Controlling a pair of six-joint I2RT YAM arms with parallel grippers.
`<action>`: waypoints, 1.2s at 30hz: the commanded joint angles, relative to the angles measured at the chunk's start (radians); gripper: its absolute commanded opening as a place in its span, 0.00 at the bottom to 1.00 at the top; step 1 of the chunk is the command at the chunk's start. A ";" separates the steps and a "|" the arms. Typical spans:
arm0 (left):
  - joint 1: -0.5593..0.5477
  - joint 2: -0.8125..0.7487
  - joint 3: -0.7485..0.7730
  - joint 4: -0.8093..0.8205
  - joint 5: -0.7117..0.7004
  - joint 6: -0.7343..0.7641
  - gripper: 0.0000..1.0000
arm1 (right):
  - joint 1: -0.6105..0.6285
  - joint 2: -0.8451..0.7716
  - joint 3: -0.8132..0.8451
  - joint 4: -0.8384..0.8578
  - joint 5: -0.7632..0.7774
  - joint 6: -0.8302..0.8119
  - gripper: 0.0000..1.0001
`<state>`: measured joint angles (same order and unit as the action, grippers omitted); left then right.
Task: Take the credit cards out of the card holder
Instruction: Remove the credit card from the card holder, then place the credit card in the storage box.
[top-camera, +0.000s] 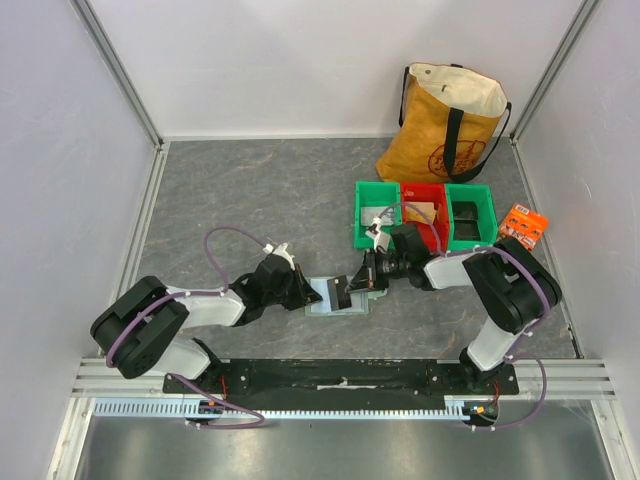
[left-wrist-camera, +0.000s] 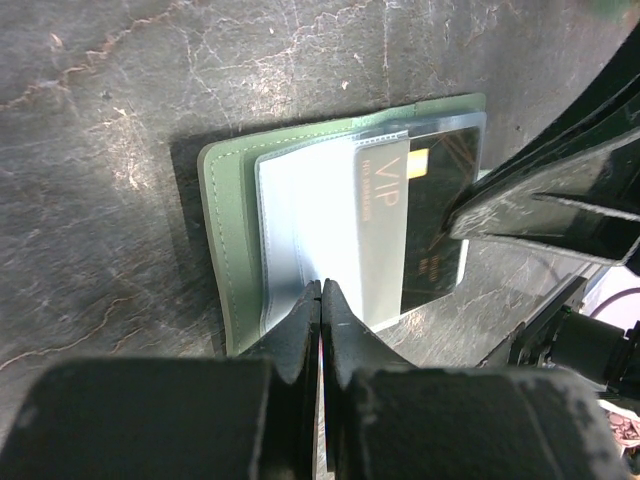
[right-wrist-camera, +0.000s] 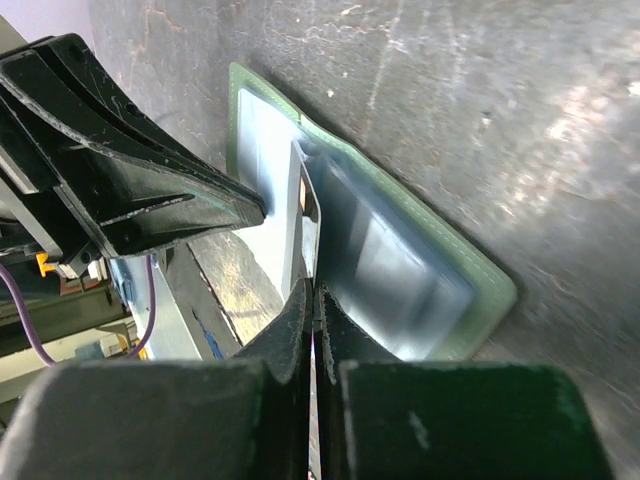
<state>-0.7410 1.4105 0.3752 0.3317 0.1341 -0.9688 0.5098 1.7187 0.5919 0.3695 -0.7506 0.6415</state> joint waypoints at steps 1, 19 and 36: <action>0.003 0.016 -0.042 -0.089 -0.056 0.001 0.02 | -0.060 -0.073 -0.004 -0.144 0.037 -0.095 0.00; 0.005 -0.341 0.331 -0.485 0.028 0.517 0.80 | -0.067 -0.533 0.200 -0.702 0.143 -0.382 0.00; 0.005 -0.171 0.878 -1.054 0.628 1.306 0.85 | 0.177 -0.631 0.417 -0.863 0.059 -0.672 0.00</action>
<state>-0.7406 1.2011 1.1748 -0.5823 0.5625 0.1455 0.6472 1.0920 0.9565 -0.4553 -0.6628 0.0525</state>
